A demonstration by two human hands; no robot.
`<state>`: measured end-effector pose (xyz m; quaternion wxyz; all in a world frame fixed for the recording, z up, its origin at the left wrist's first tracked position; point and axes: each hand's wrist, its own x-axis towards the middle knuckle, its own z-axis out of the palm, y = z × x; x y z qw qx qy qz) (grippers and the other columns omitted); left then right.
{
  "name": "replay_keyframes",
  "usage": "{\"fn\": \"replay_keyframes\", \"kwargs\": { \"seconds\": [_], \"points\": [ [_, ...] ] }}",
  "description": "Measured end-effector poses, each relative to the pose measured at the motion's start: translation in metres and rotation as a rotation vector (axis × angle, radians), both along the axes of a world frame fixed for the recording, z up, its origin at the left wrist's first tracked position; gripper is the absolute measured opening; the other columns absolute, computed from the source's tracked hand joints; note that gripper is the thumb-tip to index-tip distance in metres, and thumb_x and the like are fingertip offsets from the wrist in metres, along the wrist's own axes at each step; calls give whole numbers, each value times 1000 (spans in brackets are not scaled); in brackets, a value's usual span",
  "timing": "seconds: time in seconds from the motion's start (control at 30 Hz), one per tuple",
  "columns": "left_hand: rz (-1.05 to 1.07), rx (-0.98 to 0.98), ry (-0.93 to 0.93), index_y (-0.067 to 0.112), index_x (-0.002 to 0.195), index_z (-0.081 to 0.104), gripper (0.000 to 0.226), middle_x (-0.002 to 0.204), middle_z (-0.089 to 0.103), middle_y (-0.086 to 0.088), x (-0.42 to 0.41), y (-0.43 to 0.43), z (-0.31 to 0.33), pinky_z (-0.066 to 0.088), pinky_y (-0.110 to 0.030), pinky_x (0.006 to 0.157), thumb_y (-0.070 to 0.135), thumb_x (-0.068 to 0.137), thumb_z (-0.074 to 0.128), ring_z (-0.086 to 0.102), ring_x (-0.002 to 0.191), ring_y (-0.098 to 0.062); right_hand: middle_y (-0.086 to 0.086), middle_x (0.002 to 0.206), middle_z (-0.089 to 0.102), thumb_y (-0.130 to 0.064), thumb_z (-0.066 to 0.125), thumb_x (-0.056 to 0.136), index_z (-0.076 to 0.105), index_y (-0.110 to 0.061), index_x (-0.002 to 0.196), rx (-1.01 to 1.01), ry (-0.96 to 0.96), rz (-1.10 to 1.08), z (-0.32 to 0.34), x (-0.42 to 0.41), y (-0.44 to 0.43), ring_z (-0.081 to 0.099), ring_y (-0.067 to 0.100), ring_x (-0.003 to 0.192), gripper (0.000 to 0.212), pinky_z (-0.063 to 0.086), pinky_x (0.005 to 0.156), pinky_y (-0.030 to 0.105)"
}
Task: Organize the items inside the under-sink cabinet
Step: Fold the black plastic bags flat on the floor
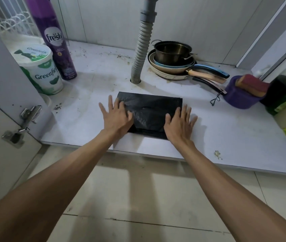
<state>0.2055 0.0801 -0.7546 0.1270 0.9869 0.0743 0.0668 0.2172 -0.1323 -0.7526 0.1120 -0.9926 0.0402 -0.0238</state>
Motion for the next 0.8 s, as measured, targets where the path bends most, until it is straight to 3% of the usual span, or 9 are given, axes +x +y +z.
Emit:
{"fn": "replay_keyframes", "kwargs": {
  "seconds": [0.1,0.23,0.33,0.47,0.67,0.8],
  "points": [
    [-165,-13,2,15,148,30,53,160,19,-3,17,-17,9,0,-53,118,27,97,34,2,149,-23,7,164,3,-35,28,104,17,-15,156,43,-35,188,13,17,19,-4,28,151,56,-1,122,49],
    [-289,34,103,27,154,16,53,162,7,1,34,-21,-1,-5,-53,118,38,102,22,-4,149,-21,2,165,4,-41,22,105,14,-27,156,8,141,327,8,36,28,-3,27,151,54,-2,121,49],
    [-204,-34,185,37,153,12,53,162,0,3,47,-13,-6,-10,-53,117,46,101,17,-9,149,-22,0,165,1,-54,16,102,12,-36,156,23,159,267,-4,39,19,-6,24,151,57,-8,120,49],
    [-21,-51,203,37,153,9,56,162,-2,5,51,8,-11,-10,-57,115,50,99,14,-9,149,-26,1,165,-3,-68,12,96,8,-34,156,54,135,137,-9,39,6,-13,25,150,69,-13,117,54],
    [-11,-47,138,27,155,7,57,162,3,1,32,24,-17,-7,-53,118,43,101,15,-5,149,-24,7,164,-6,-64,12,98,5,-22,157,101,113,27,-13,35,-3,-11,25,151,73,-11,120,50],
    [-1,-183,3,12,154,13,63,161,14,-8,0,27,-17,1,-44,121,45,101,22,7,149,-22,8,164,-1,-62,23,99,5,-19,157,287,57,25,-7,31,-11,-4,23,151,75,-5,122,43]
  ]
}}
